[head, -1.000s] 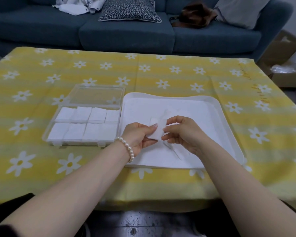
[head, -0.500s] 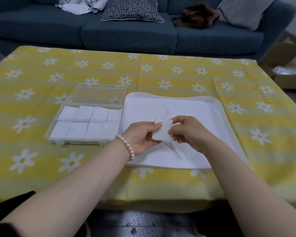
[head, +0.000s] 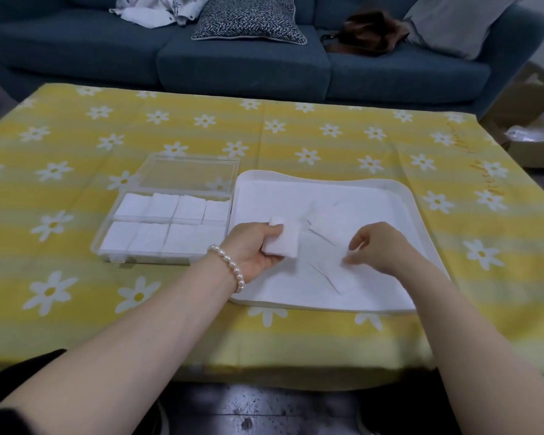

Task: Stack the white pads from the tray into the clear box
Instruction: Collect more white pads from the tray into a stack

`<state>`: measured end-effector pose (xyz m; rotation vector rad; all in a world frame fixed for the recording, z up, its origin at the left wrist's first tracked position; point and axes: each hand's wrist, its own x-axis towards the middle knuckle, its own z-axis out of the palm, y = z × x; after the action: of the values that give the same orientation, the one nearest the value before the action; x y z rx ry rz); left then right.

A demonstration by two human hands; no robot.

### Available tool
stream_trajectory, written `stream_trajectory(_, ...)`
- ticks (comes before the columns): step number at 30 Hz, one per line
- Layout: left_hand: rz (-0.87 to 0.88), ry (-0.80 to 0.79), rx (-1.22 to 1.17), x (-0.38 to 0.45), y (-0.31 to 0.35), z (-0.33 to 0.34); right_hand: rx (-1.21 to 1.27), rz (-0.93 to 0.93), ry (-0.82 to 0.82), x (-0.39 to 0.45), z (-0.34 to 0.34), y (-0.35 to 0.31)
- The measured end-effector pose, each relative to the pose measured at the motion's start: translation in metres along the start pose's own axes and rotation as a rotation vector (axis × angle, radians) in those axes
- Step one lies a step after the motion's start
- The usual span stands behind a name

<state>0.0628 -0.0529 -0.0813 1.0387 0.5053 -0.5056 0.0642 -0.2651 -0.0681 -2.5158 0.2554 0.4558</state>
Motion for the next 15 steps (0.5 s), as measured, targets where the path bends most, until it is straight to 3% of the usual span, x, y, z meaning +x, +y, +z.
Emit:
stream_trajectory(5, -0.071, -0.04, 0.032, -0.001, -0.006, 0.003, -0.216, 0.031, -0.086, -0.006, 0.023, -0.001)
stream_trajectory(15, -0.063, -0.056, 0.025, 0.001, -0.019, 0.004, -0.152, 0.102, 0.079, -0.003, 0.005, 0.001)
